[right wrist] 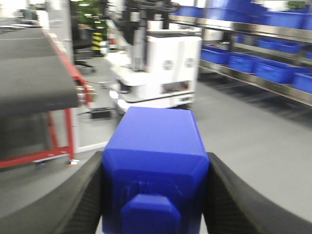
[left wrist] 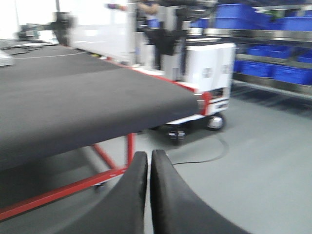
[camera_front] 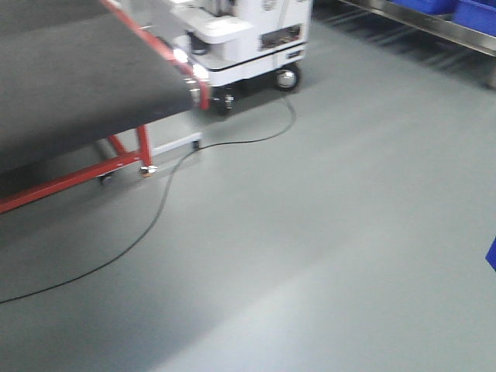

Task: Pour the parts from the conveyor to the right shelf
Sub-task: 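Turn the base and drive along the yellow floor line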

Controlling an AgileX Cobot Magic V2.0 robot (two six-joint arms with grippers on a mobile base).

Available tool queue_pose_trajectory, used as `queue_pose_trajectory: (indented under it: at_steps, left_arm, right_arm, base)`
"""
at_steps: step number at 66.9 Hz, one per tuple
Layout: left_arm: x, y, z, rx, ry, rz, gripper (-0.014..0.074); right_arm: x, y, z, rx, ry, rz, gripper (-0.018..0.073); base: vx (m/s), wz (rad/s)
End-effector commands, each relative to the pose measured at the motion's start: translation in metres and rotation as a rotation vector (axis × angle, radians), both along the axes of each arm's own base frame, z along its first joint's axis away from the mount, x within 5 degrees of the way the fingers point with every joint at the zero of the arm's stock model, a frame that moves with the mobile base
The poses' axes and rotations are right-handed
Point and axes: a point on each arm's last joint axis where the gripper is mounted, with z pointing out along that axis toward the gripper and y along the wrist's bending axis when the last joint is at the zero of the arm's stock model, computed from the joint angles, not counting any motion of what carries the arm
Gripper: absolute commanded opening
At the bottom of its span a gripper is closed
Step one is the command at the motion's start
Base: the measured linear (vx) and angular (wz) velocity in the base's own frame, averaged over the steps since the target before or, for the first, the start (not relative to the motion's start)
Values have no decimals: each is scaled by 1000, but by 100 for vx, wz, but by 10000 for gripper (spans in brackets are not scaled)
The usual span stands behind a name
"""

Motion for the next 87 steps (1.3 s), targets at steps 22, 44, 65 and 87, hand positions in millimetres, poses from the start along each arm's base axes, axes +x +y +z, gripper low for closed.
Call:
queue_pose_trajectory:
  at_steps: [22,44,65,87]
  left_arm:
    - [-2,0,16,-12,-103,0,-6]
    - [-2,0,16,-12,-103,0,-6]
    - [-2,0,16,-12,-103,0,-6]
    - [-2,0,16,-12,-103,0,-6]
  right_arm:
    - [-1,-2,16,2,-93,-20,-9]
    - [-1,-2,16,2,-93,-20,-9]
    - [-1,-2,16,2,-93,-20,-9]
    - [-1,-2,16,2,-93,-20,-9]
  base:
    - [-17,-64]
    - [-18,-69]
    - [-13,-64]
    - [-3,-75]
